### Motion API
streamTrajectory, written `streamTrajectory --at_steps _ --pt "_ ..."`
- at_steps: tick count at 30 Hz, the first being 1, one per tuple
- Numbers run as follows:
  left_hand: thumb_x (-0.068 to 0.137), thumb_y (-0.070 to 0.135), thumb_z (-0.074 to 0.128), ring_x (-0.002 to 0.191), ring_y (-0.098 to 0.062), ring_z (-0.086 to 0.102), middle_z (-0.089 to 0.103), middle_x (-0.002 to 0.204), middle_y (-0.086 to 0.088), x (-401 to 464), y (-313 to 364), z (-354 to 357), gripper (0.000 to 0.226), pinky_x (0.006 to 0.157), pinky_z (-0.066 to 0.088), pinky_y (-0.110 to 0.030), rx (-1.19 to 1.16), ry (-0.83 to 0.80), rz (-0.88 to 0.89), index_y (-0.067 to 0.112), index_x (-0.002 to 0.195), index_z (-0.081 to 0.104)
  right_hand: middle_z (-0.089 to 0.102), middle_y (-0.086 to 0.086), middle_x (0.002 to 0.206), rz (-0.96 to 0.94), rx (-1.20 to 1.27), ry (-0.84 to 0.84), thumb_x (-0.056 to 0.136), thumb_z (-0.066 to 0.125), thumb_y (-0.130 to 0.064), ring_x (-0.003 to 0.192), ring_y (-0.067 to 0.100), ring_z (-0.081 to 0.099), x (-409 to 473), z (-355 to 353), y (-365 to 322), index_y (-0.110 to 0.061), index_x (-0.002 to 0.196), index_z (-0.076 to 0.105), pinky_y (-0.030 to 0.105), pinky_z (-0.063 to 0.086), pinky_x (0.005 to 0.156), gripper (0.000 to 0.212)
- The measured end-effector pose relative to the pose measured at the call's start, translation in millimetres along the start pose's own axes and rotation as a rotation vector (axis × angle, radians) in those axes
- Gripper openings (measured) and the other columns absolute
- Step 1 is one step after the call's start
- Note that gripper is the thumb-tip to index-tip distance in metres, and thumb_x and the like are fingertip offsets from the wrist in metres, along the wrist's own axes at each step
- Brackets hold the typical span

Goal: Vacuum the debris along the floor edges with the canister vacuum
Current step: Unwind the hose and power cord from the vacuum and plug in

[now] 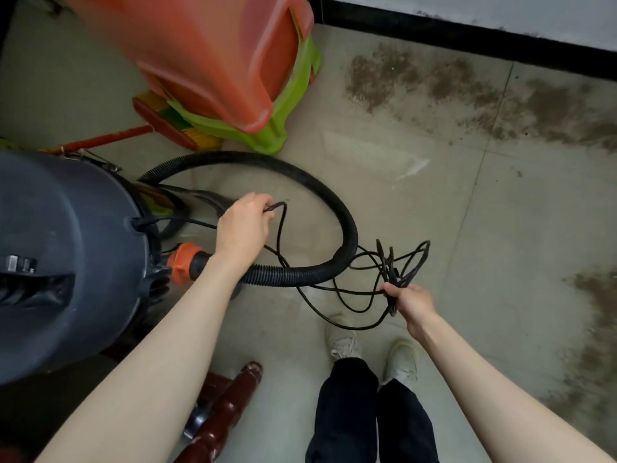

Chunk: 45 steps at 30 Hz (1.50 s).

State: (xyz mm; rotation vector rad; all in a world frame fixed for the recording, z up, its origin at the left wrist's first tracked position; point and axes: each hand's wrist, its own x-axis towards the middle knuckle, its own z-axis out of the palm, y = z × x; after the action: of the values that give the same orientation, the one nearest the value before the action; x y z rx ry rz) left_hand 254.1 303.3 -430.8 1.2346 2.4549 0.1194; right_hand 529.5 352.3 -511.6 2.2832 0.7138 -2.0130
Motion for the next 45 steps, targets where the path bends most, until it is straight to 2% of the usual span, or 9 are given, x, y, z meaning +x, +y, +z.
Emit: streamTrajectory --at_steps 5,10,16,19,23,26,28,34,45 --pt "0.094 0.014 0.054 0.110 -0.039 0.055 0.058 0.120 -0.017 -29.3 -13.2 33.5 0.032 0.085 0.044 -0.046 0.082 -0.123 -0.245 0.007 0.124 0.050 0.066 0.010 0.101 -0.048 -0.007 0.026 0.091 0.063 -0.002 0.092 0.019 0.058 8.1 -10.6 7.2 -0.003 0.110 0.064 0.018 0.042 0.068 0.019" --pt "0.090 0.005 0.055 0.129 -0.037 0.037 0.036 0.143 -0.019 -36.7 -20.6 42.6 0.068 0.101 0.034 -0.047 0.133 -0.100 -0.293 0.002 0.148 0.021 0.065 0.008 0.095 -0.057 -0.023 0.044 0.091 0.063 -0.003 0.093 0.021 0.057 7.5 -17.3 13.5 -0.001 0.108 0.064 0.034 0.047 0.093 0.017" --pt "0.075 -0.004 0.060 0.100 -0.036 0.053 0.058 0.108 -0.017 -81.8 8.4 64.4 0.039 0.080 0.042 -0.045 0.074 0.177 0.047 0.002 0.113 0.062 0.063 0.010 0.094 -0.156 -0.197 0.052 0.094 0.062 -0.009 0.094 0.023 0.058 6.8 -20.2 27.5 -0.008 0.098 0.063 0.032 0.043 0.084 0.005" --pt "0.070 -0.010 0.065 0.085 -0.033 0.060 0.064 0.094 -0.013 -116.7 25.1 111.4 0.034 0.071 0.046 -0.040 0.041 -0.033 0.229 0.003 0.101 0.067 0.061 0.004 0.080 -0.174 -0.231 0.027 0.095 0.060 -0.013 0.082 0.021 0.055 15.1 -24.2 34.2 -0.007 0.095 0.060 0.025 0.042 0.063 0.007" --pt "0.093 -0.001 0.044 0.117 -0.031 0.051 0.054 0.126 -0.015 -138.5 25.9 172.6 0.036 0.097 0.035 -0.035 -0.215 -0.260 -0.413 0.001 0.127 0.053 0.058 -0.001 0.075 -0.212 -0.227 0.010 0.096 0.059 -0.014 0.078 0.019 0.052 30.0 -35.3 40.7 -0.005 0.097 0.060 0.022 0.038 0.056 0.009" --pt "0.098 0.002 0.038 0.129 -0.028 0.044 0.045 0.142 -0.015 -122.7 15.0 189.1 0.043 0.109 0.031 -0.034 -0.846 -0.132 -1.109 0.003 0.141 0.039 0.061 -0.002 0.076 -0.235 -0.219 -0.020 0.096 0.060 -0.012 0.079 0.018 0.053 45.5 -38.8 47.8 -0.006 0.101 0.061 0.023 0.039 0.058 0.008" --pt "0.102 0.010 0.032 0.132 -0.023 0.041 0.045 0.143 -0.009 -105.3 3.3 193.8 0.041 0.112 0.028 -0.038 -1.271 0.006 -1.209 0.013 0.143 0.036 0.061 -0.003 0.078 -0.234 -0.228 -0.032 0.095 0.060 -0.012 0.076 0.015 0.056 57.1 -37.3 53.0 -0.007 0.102 0.061 0.022 0.039 0.057 0.009" --pt "0.095 0.021 0.030 0.117 -0.024 0.055 0.068 0.107 -0.008 -70.1 -28.5 189.4 0.035 0.107 0.033 -0.044 -2.081 0.222 -1.138 0.016 0.099 0.064 0.061 0.003 0.076 -0.215 -0.228 -0.034 0.094 0.062 -0.011 0.072 0.017 0.054 85.1 -30.1 68.0 -0.004 0.094 0.062 0.026 0.041 0.060 0.007" --pt "0.098 0.011 0.043 0.107 -0.013 0.053 0.059 0.115 0.001 -64.3 -51.7 216.1 0.025 0.098 0.041 -0.035 -1.720 -0.092 -0.836 0.021 0.120 0.051 0.057 0.012 0.073 -0.199 -0.253 -0.002 0.092 0.065 -0.012 0.072 0.025 0.050 105.5 -40.5 76.1 -0.007 0.077 0.060 0.035 0.037 0.063 0.016"
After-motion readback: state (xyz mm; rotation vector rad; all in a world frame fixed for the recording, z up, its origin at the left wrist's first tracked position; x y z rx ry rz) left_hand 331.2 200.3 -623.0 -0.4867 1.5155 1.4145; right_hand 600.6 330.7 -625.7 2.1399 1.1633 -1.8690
